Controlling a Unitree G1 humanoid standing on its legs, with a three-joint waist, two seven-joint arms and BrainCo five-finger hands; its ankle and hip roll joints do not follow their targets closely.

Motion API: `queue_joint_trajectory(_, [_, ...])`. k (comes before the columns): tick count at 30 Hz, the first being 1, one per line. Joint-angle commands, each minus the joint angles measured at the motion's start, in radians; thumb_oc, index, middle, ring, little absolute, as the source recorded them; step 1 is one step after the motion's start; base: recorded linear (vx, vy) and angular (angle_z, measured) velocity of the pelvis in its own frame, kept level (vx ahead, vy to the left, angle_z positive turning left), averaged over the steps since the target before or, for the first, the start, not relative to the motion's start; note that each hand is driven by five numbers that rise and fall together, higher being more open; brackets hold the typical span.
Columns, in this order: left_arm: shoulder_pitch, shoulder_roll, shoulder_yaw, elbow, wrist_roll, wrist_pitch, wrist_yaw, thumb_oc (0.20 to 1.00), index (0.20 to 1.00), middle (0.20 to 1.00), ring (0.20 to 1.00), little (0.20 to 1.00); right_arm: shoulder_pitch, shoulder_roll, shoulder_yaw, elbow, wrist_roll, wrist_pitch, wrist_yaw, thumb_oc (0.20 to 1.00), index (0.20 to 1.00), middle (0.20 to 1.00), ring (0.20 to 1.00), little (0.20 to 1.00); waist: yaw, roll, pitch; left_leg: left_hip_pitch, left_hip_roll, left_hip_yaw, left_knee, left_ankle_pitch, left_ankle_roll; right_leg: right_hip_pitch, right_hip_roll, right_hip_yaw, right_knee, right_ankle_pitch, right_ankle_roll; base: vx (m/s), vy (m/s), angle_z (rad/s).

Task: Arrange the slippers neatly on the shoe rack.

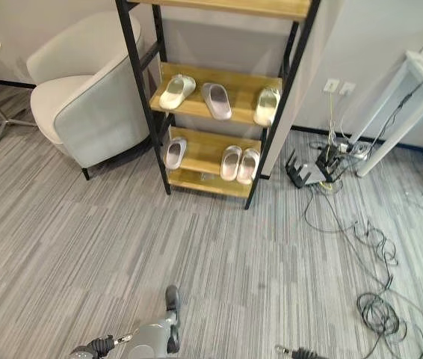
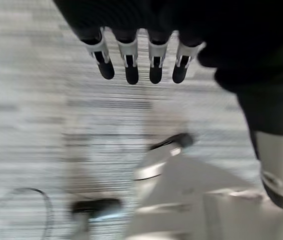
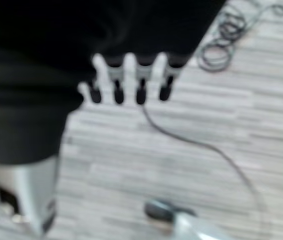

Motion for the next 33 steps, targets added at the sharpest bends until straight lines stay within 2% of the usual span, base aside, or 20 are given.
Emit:
queue_joint_trajectory(1, [-0.043,0.049,0.004,-0.039,-0.032,-0.022,0.004,1.0,1.0,1.0,1.0,1.0,0.014,-0.007,-0.006,-0.089,-0.04,0.0,0.017,1.0,1.0,1.0,1.0,1.0,0.003,-0.042,-0.004,-0.084,-0.025,0.005,0.192,-0.176,-0.067,-0.029,-0.115,0.024,0.218,0.158,0.139,0.31,0.19,0.08])
queue_joint_trajectory(2, [-0.049,0.053,-0.002,-0.045,-0.028,-0.023,0.008,1.0,1.0,1.0,1.0,1.0,0.009,-0.012,-0.007,-0.095,-0.041,-0.001,0.017,1.0,1.0,1.0,1.0,1.0,0.004,-0.042,-0.003,-0.074,-0.03,0.002,0.195,-0.194,-0.056,-0.06,-0.123,0.029,0.291,0.226,0.164,0.19,0.122,0.13])
queue_joint_trajectory(3, [-0.049,0.053,-0.002,-0.045,-0.028,-0.023,0.008,1.0,1.0,1.0,1.0,1.0,0.009,-0.012,-0.007,-0.095,-0.041,-0.001,0.017,1.0,1.0,1.0,1.0,1.0,0.004,-0.042,-0.004,-0.074,-0.03,0.003,0.195,-0.194,-0.056,-0.06,-0.122,0.029,0.291,0.227,0.164,0.31,0.174,0.09])
queue_joint_trajectory(4, [-0.062,0.064,-0.009,-0.053,-0.031,-0.026,0.02,1.0,1.0,1.0,1.0,1.0,-0.003,-0.022,-0.011,-0.11,-0.039,-0.004,0.013,1.0,1.0,1.0,1.0,1.0,-0.013,-0.031,0.008,-0.029,-0.044,-0.015,0.191,-0.234,-0.033,-0.114,-0.132,0.032,0.435,0.312,0.19,0.33,0.166,0.11])
queue_joint_trajectory(6, [-0.061,0.071,0.015,-0.038,-0.071,-0.024,0.02,1.0,1.0,1.0,1.0,1.0,-0.014,-0.027,-0.014,-0.118,-0.037,-0.008,0.016,1.0,1.0,1.0,1.0,1.0,-0.034,0.006,0.021,0.048,-0.038,-0.045,0.156,-0.255,-0.02,-0.216,-0.132,0.004,0.564,0.322,0.173,0.43,0.165,0.28])
queue_joint_trajectory(7, [-0.059,0.071,0.044,-0.028,-0.126,-0.023,0.021,1.0,1.0,1.0,1.0,1.0,-0.015,-0.025,-0.013,-0.123,-0.036,-0.01,0.016,1.0,1.0,1.0,1.0,1.0,-0.051,0.021,0.037,0.094,-0.042,-0.067,0.137,-0.265,-0.02,-0.271,-0.136,-0.016,0.581,0.286,0.147,0.43,0.093,0.45])
queue_joint_trajectory(8, [-0.058,0.068,0.058,-0.029,-0.155,-0.025,0.017,1.0,1.0,1.0,1.0,1.0,-0.014,-0.024,-0.012,-0.127,-0.037,-0.01,0.016,1.0,1.0,1.0,1.0,1.0,-0.074,0.038,0.051,0.132,-0.043,-0.091,0.123,-0.272,-0.024,-0.311,-0.132,-0.038,0.56,0.235,0.125,0.29,0.051,0.36])
queue_joint_trajectory(9, [-0.058,0.068,0.058,-0.029,-0.155,-0.025,0.017,1.0,1.0,1.0,1.0,1.0,-0.014,-0.024,-0.012,-0.127,-0.037,-0.01,0.016,1.0,1.0,1.0,1.0,1.0,-0.075,0.038,0.051,0.132,-0.042,-0.091,0.123,-0.272,-0.024,-0.311,-0.132,-0.038,0.559,0.236,0.125,0.4,0.013,0.43])
queue_joint_trajectory(10, [-0.071,0.054,0.048,-0.047,-0.151,-0.035,0.024,1.0,1.0,1.0,1.0,1.0,-0.005,-0.012,-0.001,-0.128,-0.045,-0.01,0.015,1.0,1.0,1.0,1.0,1.0,-0.109,0.06,0.074,0.184,-0.043,-0.126,0.118,-0.293,-0.03,-0.38,-0.124,-0.06,0.501,0.142,0.092,0.37,-0.027,0.67])
queue_joint_trajectory(12, [-0.079,0.053,0.039,-0.054,-0.141,-0.038,0.025,1.0,1.0,1.0,1.0,1.0,0.002,-0.009,0.003,-0.124,-0.048,-0.007,0.015,1.0,1.0,1.0,1.0,1.0,-0.121,0.06,0.082,0.203,-0.047,-0.138,0.12,-0.304,-0.035,-0.388,-0.127,-0.061,0.45,0.129,0.086,0.31,-0.05,1.0])
queue_joint_trajectory(14, [-0.089,0.047,0.025,-0.053,-0.131,-0.047,0.037,1.0,1.0,1.0,1.0,1.0,0.018,-0.012,-0.001,-0.102,-0.038,0.002,0.021,1.0,1.0,1.0,1.0,1.0,-0.15,0.046,0.094,0.253,-0.077,-0.188,0.127,-0.349,-0.052,-0.445,-0.147,-0.011,0.24,0.17,0.093,0.36,-0.152,0.74])
queue_joint_trajectory(15, [-0.089,0.046,0.025,-0.053,-0.131,-0.048,0.037,1.0,1.0,1.0,1.0,1.0,0.018,-0.012,0.0,-0.101,-0.038,0.002,0.021,1.0,1.0,1.0,1.0,1.0,-0.152,0.049,0.097,0.256,-0.074,-0.19,0.129,-0.354,-0.052,-0.438,-0.145,-0.014,0.237,0.169,0.093,0.39,-0.185,0.59])
queue_joint_trajectory(17, [-0.088,0.046,0.031,-0.046,-0.135,-0.057,0.041,1.0,1.0,1.0,1.0,1.0,0.026,-0.015,-0.009,-0.09,-0.034,0.012,0.032,1.0,1.0,1.0,1.0,1.0,-0.177,0.05,0.1,0.308,-0.08,-0.242,0.134,-0.399,-0.073,-0.481,-0.172,0.021,0.101,0.224,0.118,0.39,-0.181,0.62])
queue_joint_trajectory(21, [-0.068,0.041,0.008,-0.043,-0.088,-0.062,0.034,1.0,1.0,1.0,1.0,1.0,0.046,-0.016,-0.018,-0.076,-0.03,0.013,0.033,1.0,1.0,1.0,1.0,1.0,-0.187,0.039,0.08,0.37,-0.08,-0.298,0.138,-0.445,-0.095,-0.471,-0.179,0.058,0.107,0.257,0.12,0.34,-0.201,0.77])
queue_joint_trajectory(26, [-0.047,0.039,-0.007,-0.051,-0.069,-0.062,0.033,1.0,1.0,1.0,1.0,1.0,0.047,-0.033,-0.023,-0.073,-0.014,0.01,0.029,1.0,1.0,1.0,1.0,1.0,-0.192,0.055,0.04,0.411,-0.009,-0.335,0.161,-0.432,-0.141,-0.434,-0.135,0.044,0.168,0.226,0.087,0.23,-0.232,0.51])
queue_joint_trajectory(27, [-0.037,0.037,-0.009,-0.056,-0.067,-0.065,0.035,1.0,1.0,1.0,1.0,1.0,0.044,-0.04,-0.017,-0.07,-0.021,0.007,0.03,1.0,1.0,1.0,1.0,1.0,-0.187,0.063,0.033,0.374,0.034,-0.33,0.271,-0.37,-0.175,-0.39,-0.104,0.036,0.181,0.188,0.06,0.12,-0.174,0.17])
queue_joint_trajectory(28, [-0.037,0.037,-0.009,-0.056,-0.067,-0.065,0.035,1.0,1.0,1.0,1.0,1.0,0.044,-0.039,-0.017,-0.07,-0.021,0.007,0.03,1.0,1.0,1.0,1.0,1.0,-0.189,0.061,0.031,0.371,0.032,-0.331,0.269,-0.367,-0.175,-0.392,-0.106,0.036,0.179,0.19,0.06,0.17,-0.336,0.22])
queue_joint_trajectory(29, [-0.04,0.038,-0.003,-0.074,-0.093,-0.063,0.037,1.0,1.0,1.0,1.0,1.0,0.045,-0.045,-0.016,-0.075,-0.016,0.003,0.026,1.0,1.0,1.0,1.0,1.0,-0.168,0.051,0.05,0.255,0.051,-0.345,0.484,-0.254,-0.193,-0.331,-0.091,0.031,0.168,0.163,0.026,0.06,-0.248,0.09])
queue_joint_trajectory(31, [-0.041,0.037,0.006,-0.094,-0.131,-0.066,0.042,1.0,1.0,1.0,1.0,1.0,0.042,-0.051,-0.014,-0.082,-0.014,0.0,0.015,1.0,1.0,1.0,1.0,1.0,-0.158,0.035,0.065,0.191,0.073,-0.31,0.583,-0.209,-0.17,-0.295,-0.08,0.024,0.158,0.146,-0.004,0.07,-0.285,0.09])
queue_joint_trajectory(33, [-0.042,0.03,0.012,-0.104,-0.156,-0.067,0.042,1.0,1.0,1.0,1.0,1.0,0.042,-0.062,-0.016,-0.08,-0.014,-0.003,0.009,1.0,1.0,1.0,1.0,1.0,-0.147,0.032,0.072,0.166,0.106,-0.259,0.565,-0.211,-0.16,-0.26,-0.071,0.022,0.148,0.126,-0.014,0.1,-0.15,-0.04])
